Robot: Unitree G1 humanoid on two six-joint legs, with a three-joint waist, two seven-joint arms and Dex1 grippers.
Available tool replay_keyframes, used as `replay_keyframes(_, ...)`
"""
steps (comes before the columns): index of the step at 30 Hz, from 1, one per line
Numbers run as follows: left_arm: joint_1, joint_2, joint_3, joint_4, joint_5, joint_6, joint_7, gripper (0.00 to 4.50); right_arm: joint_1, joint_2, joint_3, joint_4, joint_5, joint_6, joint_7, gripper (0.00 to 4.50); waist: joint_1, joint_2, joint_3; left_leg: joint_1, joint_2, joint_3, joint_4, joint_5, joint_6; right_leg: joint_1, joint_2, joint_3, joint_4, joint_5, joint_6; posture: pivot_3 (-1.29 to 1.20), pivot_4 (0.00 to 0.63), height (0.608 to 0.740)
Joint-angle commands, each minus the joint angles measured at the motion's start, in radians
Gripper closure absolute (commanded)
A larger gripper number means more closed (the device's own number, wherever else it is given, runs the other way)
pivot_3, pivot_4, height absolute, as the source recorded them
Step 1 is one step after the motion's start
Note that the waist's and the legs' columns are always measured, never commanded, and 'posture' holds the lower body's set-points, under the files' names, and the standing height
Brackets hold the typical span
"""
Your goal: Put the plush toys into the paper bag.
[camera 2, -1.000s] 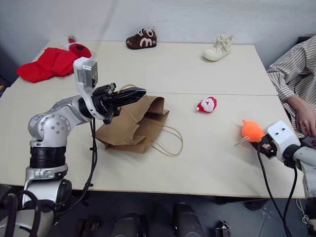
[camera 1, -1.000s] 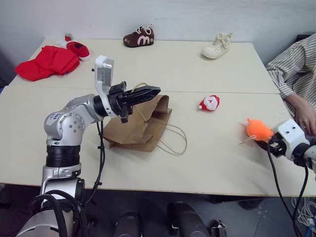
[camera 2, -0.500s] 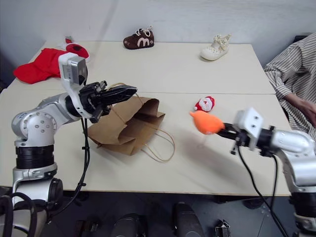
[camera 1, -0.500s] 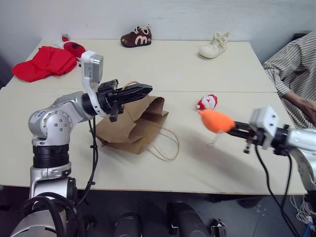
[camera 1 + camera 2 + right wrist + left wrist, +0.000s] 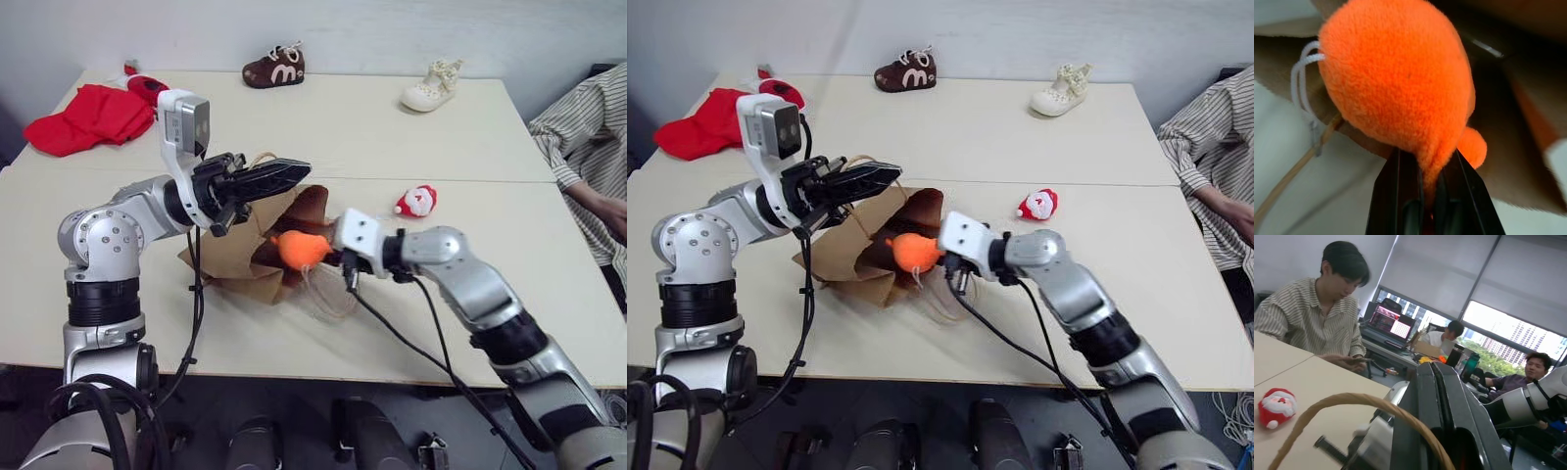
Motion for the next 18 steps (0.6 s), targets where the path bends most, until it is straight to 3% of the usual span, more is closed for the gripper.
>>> replay_keyframes(1,-0.007,-0.008,0.002,-0.039,-0.035,0.009,-0.006,4.50,-0.090,0.091,0.033,0.049,-0.053,0.030,-0.033,4.46,-0.011,0.000,0.000,0.000,0.000,0.000,0.000,0.000,0.000,0.000,0.000,0.000,0.001,0.000,0.000,0.00,0.150,0.740)
replay_keyframes(9,0.012,-0.008,0.003,-0.048,-0.046,0.010,-0.020,4.50,-0.147,0.153,0.072,0.235,-0.121,0.055,-0.007,4.46,-0.010,-0.001,0.000,0.000,-0.001,0.000,0.000,0.000,0.000,-0.001,-0.002,-0.001,0.002,-0.001,-0.001,0.00,0.150,0.740)
replay_keyframes(12,0.015,-0.010,0.017,-0.041,-0.044,-0.008,-0.010,4.50,-0.119,0.137,0.045,0.207,-0.112,0.011,0.012,3.65,-0.012,-0.001,-0.001,0.000,0.000,0.000,0.000,0.000,0.000,-0.001,-0.001,-0.001,0.003,-0.001,-0.001,0.00,0.150,0.740)
replay_keyframes(18,0.030,-0.004,0.026,-0.037,-0.033,-0.029,-0.003,4.50,-0.043,0.030,-0.080,0.022,-0.015,-0.017,0.093,1.46,-0.009,-0.001,-0.001,0.000,0.000,-0.001,0.000,0.000,0.000,-0.001,-0.001,-0.001,0.003,-0.001,-0.001,0.00,0.150,0.740)
